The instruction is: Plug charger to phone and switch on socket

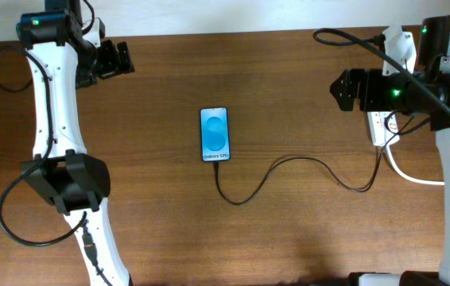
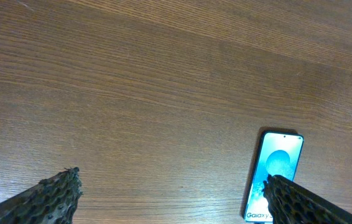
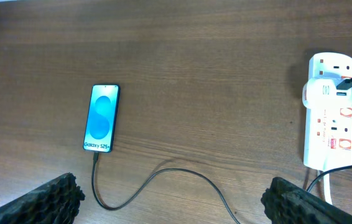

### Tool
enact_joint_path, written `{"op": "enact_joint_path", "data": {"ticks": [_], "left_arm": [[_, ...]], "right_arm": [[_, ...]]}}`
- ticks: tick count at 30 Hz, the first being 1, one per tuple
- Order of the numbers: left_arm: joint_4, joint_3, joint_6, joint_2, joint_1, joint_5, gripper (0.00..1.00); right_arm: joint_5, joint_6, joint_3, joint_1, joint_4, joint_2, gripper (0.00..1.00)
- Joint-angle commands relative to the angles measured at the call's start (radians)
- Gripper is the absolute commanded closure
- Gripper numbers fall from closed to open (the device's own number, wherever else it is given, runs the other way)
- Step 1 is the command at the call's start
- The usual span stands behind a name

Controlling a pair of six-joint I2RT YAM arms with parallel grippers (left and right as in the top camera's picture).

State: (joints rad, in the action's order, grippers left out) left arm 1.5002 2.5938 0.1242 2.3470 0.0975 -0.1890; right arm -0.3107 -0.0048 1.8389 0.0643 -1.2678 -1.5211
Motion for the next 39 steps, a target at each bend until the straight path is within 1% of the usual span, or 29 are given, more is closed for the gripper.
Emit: {"op": "enact_joint_path", "data": {"ticks": [1,12,14,16,18,20,21,23,25,27,30,36,39], "left_arm": [[-0.002,0.008,-0.005,-0.010,0.004,0.011,0.01],[-0.002,0.008,-0.005,-0.010,0.004,0.011,0.01],[-0.002,0.008,-0.005,-0.010,0.003,0.011,0.01],[-0.002,0.008,-0.005,-0.010,0.004,0.011,0.01],[-0.002,0.008,-0.005,-0.010,0.003,0.011,0.01],[-0.002,0.008,-0.005,-0.010,0.004,0.011,0.01],[-0.002,0.008,-0.005,-0.010,0.004,0.011,0.01],[-0.002,0.008,-0.005,-0.010,0.004,0.011,0.01],[-0.002,0.008,-0.005,-0.010,0.004,0.011,0.01],[-0.002,0.008,-0.005,-0.010,0.004,0.011,0.01],[-0.002,0.008,-0.005,-0.010,0.003,0.011,0.01],[-0.002,0.008,-0.005,-0.010,0.003,0.011,0.01],[-0.002,0.008,-0.005,-0.010,0.004,0.011,0.01]], "right_arm": [[0.009,-0.006,0.013,-0.005,0.000,0.009,0.02],[0.023,-0.007,0.012,-0.005,0.012,0.014,0.02],[0.037,-0.009,0.010,-0.011,0.030,0.047,0.02],[0.074,-0.052,-0.023,-0.048,0.066,0.104,0.01],[0.151,-0.100,-0.119,-0.112,0.175,0.181,0.02],[0.205,-0.147,-0.284,-0.177,0.339,0.306,0.02],[0.215,-0.153,-0.399,-0.192,0.437,0.388,0.02],[0.215,-0.153,-0.543,-0.192,0.546,0.489,0.02],[0.219,-0.161,-0.763,-0.192,0.729,0.646,0.02],[0.218,-0.198,-0.922,-0.189,0.859,0.773,0.02],[0.218,-0.198,-1.180,-0.146,1.038,0.986,0.02],[0.218,-0.201,-1.530,-0.121,1.161,1.330,0.02],[0.219,-0.201,-1.641,-0.121,1.214,1.413,0.02]]}}
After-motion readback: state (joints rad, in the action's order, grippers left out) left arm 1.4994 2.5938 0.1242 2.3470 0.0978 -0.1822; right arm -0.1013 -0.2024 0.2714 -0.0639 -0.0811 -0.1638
